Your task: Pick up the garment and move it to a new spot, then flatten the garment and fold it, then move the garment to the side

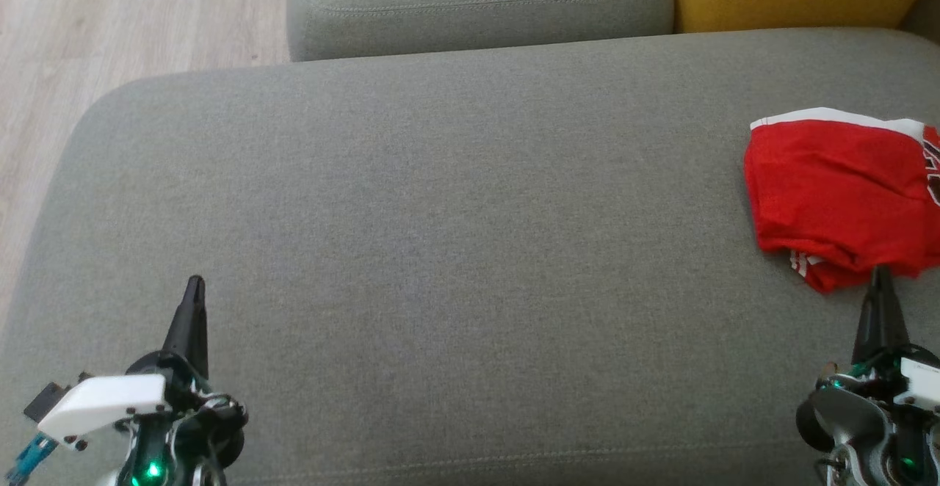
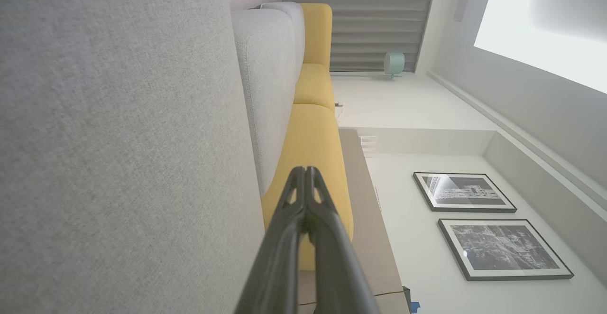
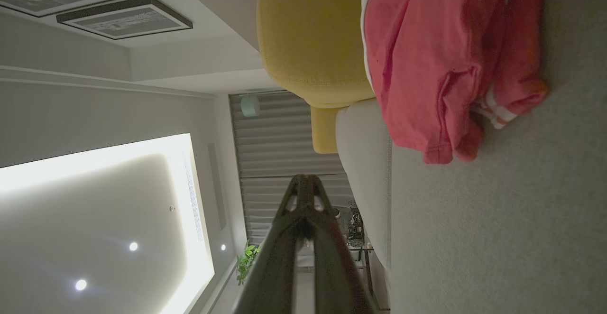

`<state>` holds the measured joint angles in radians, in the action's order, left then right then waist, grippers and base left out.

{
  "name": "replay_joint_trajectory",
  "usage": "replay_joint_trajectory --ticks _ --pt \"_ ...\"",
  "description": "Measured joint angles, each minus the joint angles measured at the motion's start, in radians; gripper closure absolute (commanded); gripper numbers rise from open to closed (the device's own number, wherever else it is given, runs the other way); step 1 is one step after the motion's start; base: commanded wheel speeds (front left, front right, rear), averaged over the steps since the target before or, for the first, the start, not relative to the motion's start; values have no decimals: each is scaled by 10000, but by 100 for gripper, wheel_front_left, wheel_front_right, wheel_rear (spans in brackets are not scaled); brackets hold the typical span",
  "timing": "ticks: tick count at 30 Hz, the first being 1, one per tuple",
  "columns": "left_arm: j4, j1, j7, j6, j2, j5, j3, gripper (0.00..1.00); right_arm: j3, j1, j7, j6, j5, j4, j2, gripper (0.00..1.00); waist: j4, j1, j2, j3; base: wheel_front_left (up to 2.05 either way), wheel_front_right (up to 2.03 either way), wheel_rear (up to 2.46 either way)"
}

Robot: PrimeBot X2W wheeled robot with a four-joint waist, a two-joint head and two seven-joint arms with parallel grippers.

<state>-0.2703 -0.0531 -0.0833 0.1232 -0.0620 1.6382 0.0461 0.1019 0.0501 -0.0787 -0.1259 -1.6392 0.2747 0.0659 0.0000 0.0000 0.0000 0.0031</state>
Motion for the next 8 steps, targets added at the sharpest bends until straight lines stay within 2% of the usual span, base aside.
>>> replay_joint_trajectory --ticks 8 --pt "0 0 -2 0 10 -2 13 100 21 1 -71 -2 2 2 -8 100 0 0 0 0 0 0 0"
